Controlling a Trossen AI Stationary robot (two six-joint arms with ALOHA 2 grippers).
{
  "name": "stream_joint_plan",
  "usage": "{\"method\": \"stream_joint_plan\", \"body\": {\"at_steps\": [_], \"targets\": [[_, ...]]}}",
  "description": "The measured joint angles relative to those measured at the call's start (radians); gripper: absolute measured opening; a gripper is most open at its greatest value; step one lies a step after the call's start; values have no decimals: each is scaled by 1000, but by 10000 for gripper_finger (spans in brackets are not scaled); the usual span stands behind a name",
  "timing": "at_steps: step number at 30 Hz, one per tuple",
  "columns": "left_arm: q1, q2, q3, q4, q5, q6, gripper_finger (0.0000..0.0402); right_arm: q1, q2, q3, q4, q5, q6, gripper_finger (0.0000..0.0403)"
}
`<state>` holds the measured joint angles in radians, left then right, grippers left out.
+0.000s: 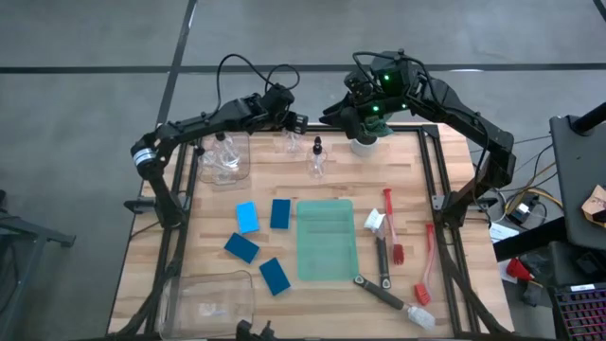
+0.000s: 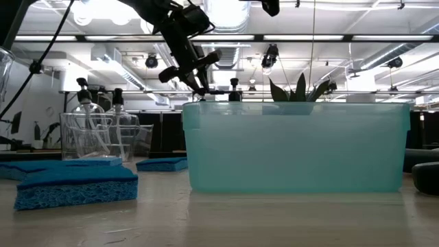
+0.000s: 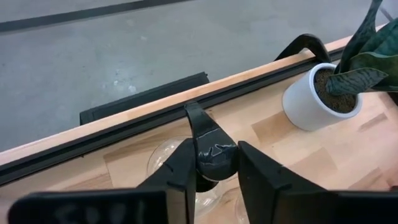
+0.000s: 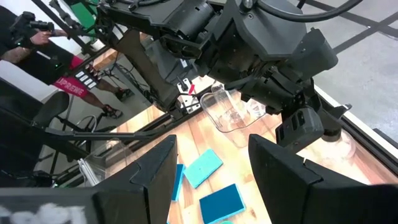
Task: Pick & Place Kitchen Sink Supplies
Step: Put the transparent soap dispenser into the top transparent bin
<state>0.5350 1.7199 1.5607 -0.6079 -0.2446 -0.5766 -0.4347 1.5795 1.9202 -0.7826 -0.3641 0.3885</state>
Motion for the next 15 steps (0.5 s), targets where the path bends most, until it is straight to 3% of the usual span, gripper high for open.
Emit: {"method": "stream_joint_plan", "body": {"at_steps": [9, 15], "targets": [[1, -6, 4, -35, 22, 30, 104, 0, 0, 0, 0, 0, -3, 194], [2, -16, 17, -84, 45, 49, 81, 0, 0, 0, 1, 0, -8, 194]]}}
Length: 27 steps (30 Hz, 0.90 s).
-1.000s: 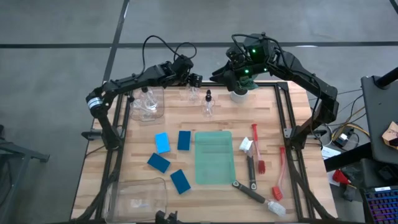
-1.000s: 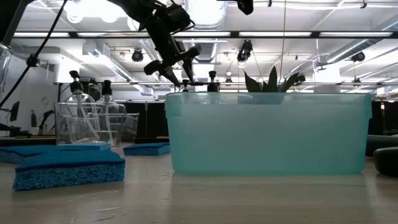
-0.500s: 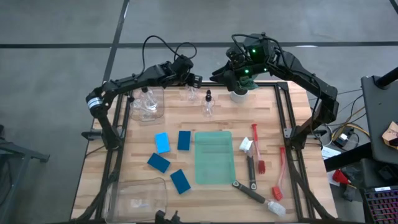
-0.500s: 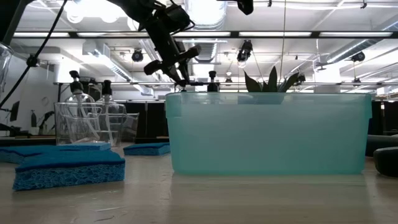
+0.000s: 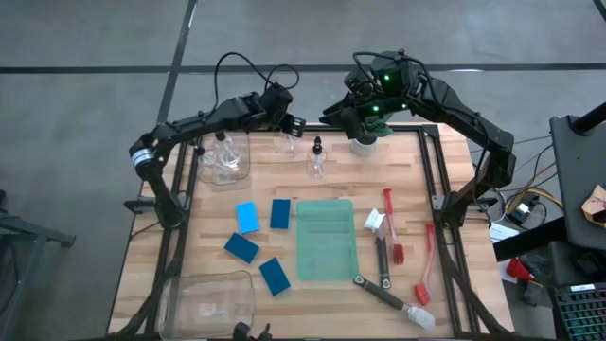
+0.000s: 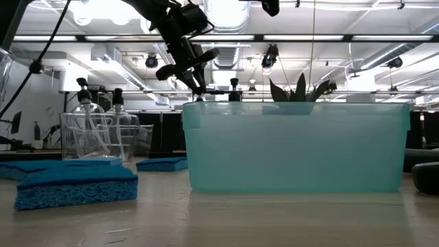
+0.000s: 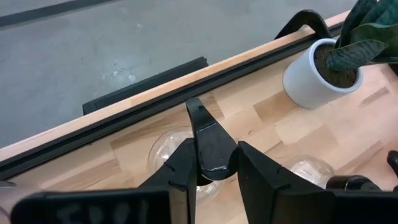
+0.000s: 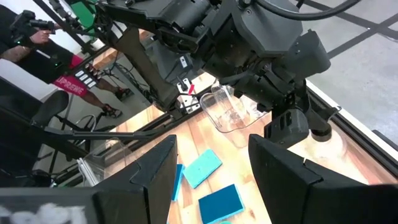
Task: Pick & Place Kitchen Sink Supplies
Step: Put the transparent soap dispenser into the top transparent bin
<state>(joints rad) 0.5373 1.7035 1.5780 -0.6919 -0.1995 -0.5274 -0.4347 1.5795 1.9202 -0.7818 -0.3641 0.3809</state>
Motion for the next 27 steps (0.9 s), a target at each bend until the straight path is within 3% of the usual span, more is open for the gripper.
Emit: {"method": "stream_joint_plan", "body": {"at_steps": [9, 15, 27], "targets": [[4, -33, 0, -4, -4, -1, 101, 0, 0, -2, 1, 0, 0, 194], [4, -65, 0, -27, -8, 1, 81, 0, 0, -4, 1, 0, 0, 194], [13, -184, 0, -82, -11, -6, 87, 0, 0, -4, 2, 1, 0, 194]]}}
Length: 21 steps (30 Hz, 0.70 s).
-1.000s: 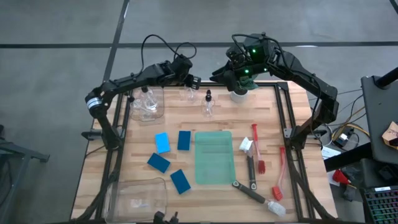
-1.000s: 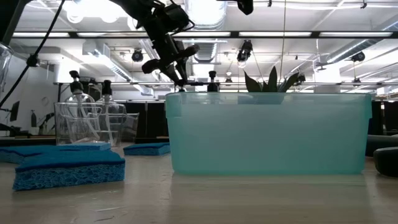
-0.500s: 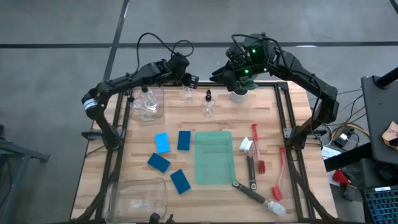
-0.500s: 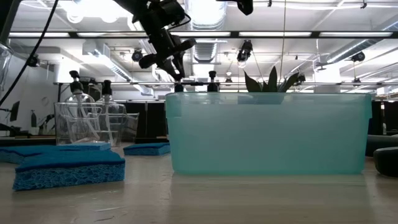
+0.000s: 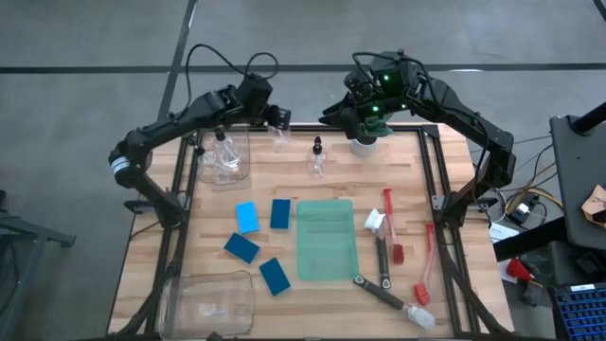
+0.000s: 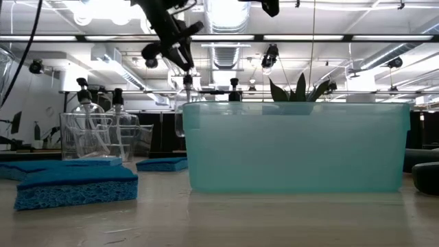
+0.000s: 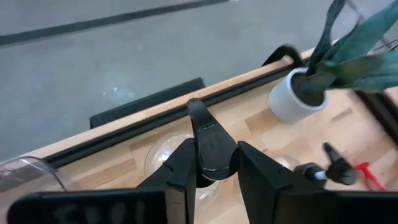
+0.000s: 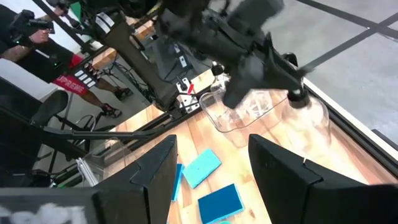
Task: Pick & Place Kitchen Sink Supplies
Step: Put the transparent soap dispenser into the top transparent bin
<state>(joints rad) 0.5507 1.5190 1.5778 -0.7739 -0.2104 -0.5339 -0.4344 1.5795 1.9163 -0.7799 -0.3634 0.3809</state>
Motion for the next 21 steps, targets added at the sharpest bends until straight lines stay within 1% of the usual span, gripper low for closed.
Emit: {"method": "stream_joint_plan", "body": {"at_steps": [4, 8, 11, 17, 21], "targets": [[13, -48, 0, 3, -14, 0, 80, 0, 0, 0, 0, 0, 0, 194], [42, -93, 0, -15, -49, 0, 88, 0, 0, 0, 1, 0, 0, 194], [71, -127, -1, -41, -53, 3, 91, 0, 0, 0, 1, 0, 0, 194], [131, -190, -1, -71, -59, 19, 81, 0, 0, 0, 1, 2, 2, 194], [159, -230, -1, -111, -59, 22, 88, 0, 0, 0, 1, 7, 4, 194]]}}
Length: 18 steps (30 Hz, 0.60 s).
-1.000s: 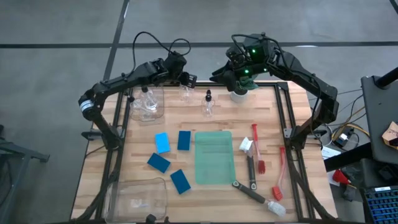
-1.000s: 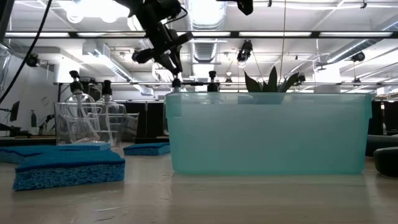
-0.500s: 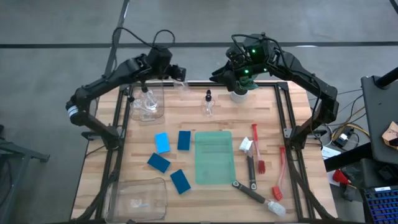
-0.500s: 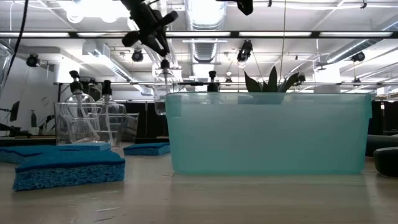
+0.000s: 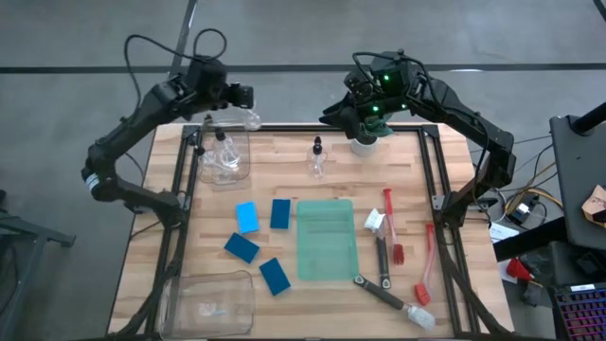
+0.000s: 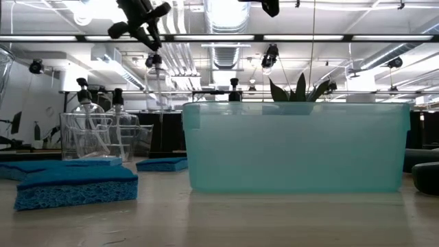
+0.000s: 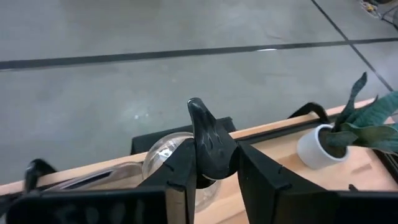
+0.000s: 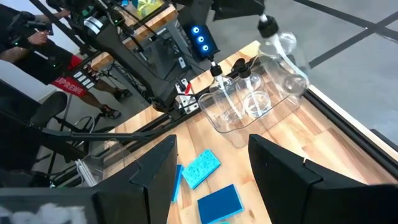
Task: Pick & Place Kitchen Sink Supplies
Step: Put the transparent soap dispenser into the top transparent bin
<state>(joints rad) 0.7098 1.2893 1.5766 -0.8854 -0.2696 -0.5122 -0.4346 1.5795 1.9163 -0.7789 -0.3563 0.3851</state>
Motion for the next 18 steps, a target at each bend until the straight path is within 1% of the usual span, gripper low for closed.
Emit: {"method": "stream_joint_plan", "body": {"at_steps": [6, 13, 18], "targets": [[29, -54, 0, -91, -16, 9, 83, 0, 0, 0, 0, 4, -1, 194], [30, -104, 0, -174, -146, 21, 88, 0, 0, 0, 0, 25, -4, 194], [42, -128, -2, -195, -163, 33, 83, 0, 0, 0, 0, 25, -4, 194]]}}
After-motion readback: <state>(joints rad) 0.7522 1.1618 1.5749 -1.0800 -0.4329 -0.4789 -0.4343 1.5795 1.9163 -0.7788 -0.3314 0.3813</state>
